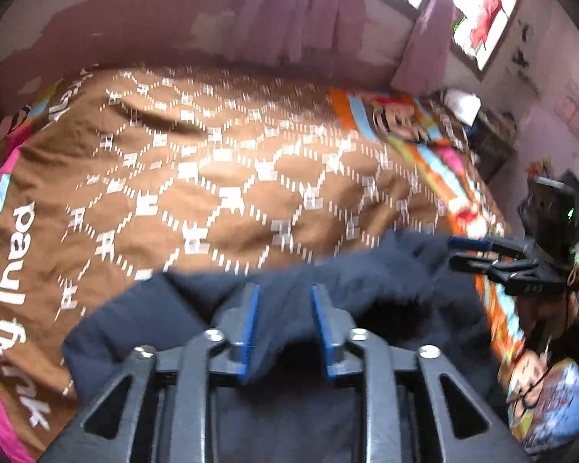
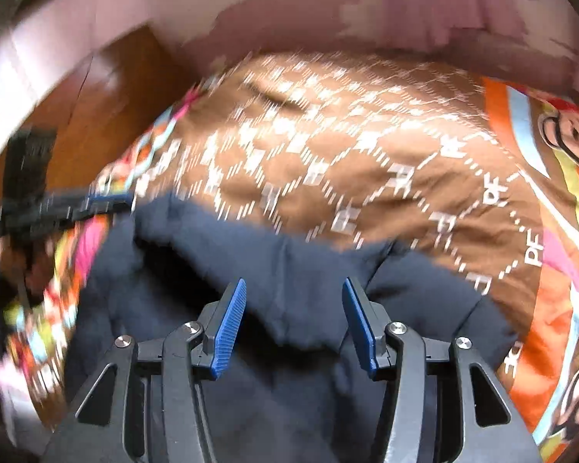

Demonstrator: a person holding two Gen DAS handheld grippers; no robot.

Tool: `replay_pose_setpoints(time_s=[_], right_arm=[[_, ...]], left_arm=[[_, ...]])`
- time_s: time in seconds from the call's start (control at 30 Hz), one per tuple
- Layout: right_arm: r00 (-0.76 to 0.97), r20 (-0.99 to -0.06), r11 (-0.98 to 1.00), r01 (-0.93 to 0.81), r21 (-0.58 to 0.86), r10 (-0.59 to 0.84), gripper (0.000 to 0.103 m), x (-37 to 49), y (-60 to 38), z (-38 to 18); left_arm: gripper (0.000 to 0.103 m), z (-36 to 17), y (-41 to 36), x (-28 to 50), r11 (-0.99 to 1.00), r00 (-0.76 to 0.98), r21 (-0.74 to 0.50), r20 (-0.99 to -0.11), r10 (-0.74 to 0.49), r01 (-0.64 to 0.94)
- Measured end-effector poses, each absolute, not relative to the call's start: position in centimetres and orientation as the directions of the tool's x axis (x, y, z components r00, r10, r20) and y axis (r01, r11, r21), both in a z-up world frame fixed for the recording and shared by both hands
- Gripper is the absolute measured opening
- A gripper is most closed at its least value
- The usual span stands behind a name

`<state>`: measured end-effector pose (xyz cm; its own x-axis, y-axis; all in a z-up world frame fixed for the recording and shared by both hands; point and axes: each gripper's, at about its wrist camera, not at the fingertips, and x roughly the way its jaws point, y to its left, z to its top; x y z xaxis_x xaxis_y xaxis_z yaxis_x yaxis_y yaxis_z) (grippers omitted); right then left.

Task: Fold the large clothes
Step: 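Lift the hem with both tools and fold it toward the collar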

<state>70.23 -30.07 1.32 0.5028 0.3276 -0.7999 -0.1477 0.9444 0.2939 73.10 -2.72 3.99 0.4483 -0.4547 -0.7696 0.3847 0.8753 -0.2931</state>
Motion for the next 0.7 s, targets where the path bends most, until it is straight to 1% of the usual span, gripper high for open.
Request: replay_pose_setpoints(time_s=[0.03, 0.1, 0.13, 0.17, 0.2, 0.23, 0.27, 0.33, 0.37, 0.43, 0.5, 0.53, 0.57, 0.67, 0.7], right_arm=[[0.516, -0.786, 0.936, -0.109, 0.334, 0.34, 0.047, 71.2, -30.5, 1.1], [0.516, -0.766, 0.908, -0.058, 0.416, 0.384, 0.047, 73.2, -30.8, -0.3], [0.504, -0.768, 0.9, -0.045, 0.434, 0.395, 0.045, 73.9, -30.3, -1.1], [0.488, -0.771, 0.892, -0.037, 0.45, 0.409, 0.034, 74.4, -29.8, -2.1], [0.473, -0.773, 0.887, -0.038, 0.46, 0.422, 0.028, 74.6, -29.3, -2.9], [0.448, -0.781, 0.883, -0.044, 0.467, 0.435, 0.019, 74.6, -28.6, -3.9], [0.418, -0.793, 0.884, -0.058, 0.464, 0.443, 0.017, 74.5, -27.9, -4.8], [0.365, -0.815, 0.89, -0.108, 0.442, 0.449, 0.014, 73.6, -26.4, -6.1], [0.332, -0.833, 0.896, -0.135, 0.423, 0.443, 0.012, 73.1, -25.7, -6.7], [0.268, -0.86, 0.9, -0.164, 0.403, 0.434, 0.012, 72.3, -25.1, -7.7], [0.199, -0.888, 0.907, -0.179, 0.382, 0.413, 0.009, 71.9, -24.8, -9.0], [0.182, -0.897, 0.911, -0.181, 0.371, 0.402, 0.004, 71.9, -24.9, -9.2], [0.172, -0.903, 0.914, -0.177, 0.365, 0.393, 0.0, 72.0, -25.0, -9.6], [0.139, -0.907, 0.915, -0.134, 0.38, 0.397, 0.0, 72.8, -24.9, -11.0], [0.134, -0.911, 0.919, -0.125, 0.374, 0.389, 0.0, 72.9, -24.7, -11.4]], left_arm=[[0.036, 3.9, -3.2, 73.9, 0.873, 0.453, -0.314, -0.76, -0.467, 0.372], [0.036, 2.8, -4.7, 75.7, 0.866, 0.429, -0.359, -0.761, -0.487, 0.347], [0.036, 2.1, -5.3, 76.2, 0.861, 0.408, -0.378, -0.766, -0.497, 0.339], [0.035, 1.1, -6.0, 76.8, 0.849, 0.369, -0.41, -0.771, -0.518, 0.334], [0.033, 0.2, -6.5, 77.0, 0.834, 0.334, -0.437, -0.773, -0.539, 0.337], [0.026, -0.5, -6.9, 76.8, 0.822, 0.307, -0.451, -0.773, -0.554, 0.348], [0.019, -1.3, -7.4, 76.5, 0.805, 0.273, -0.463, -0.774, -0.572, 0.372], [0.016, -2.4, -8.4, 75.5, 0.776, 0.207, -0.457, -0.788, -0.58, 0.435], [0.014, -3.2, -8.9, 74.7, 0.763, 0.161, -0.436, -0.81, -0.563, 0.477], [0.012, -4.2, -9.3, 73.9, 0.751, 0.102, -0.41, -0.842, -0.53, 0.518], [0.01, -5.3, -9.2, 73.2, 0.749, 0.054, -0.378, -0.875, -0.481, 0.545], [0.005, -5.9, -9.2, 73.2, 0.761, 0.044, -0.348, -0.896, -0.441, 0.547], [0.003, -6.3, -9.2, 73.3, 0.775, 0.043, -0.323, -0.911, -0.41, 0.543], [0.003, -7.8, -9.4, 74.0, 0.806, 0.017, -0.31, -0.93, -0.368, 0.505], [0.003, -8.3, -9.8, 74.1, 0.819, 0.027, -0.286, -0.939, -0.344, 0.497]])
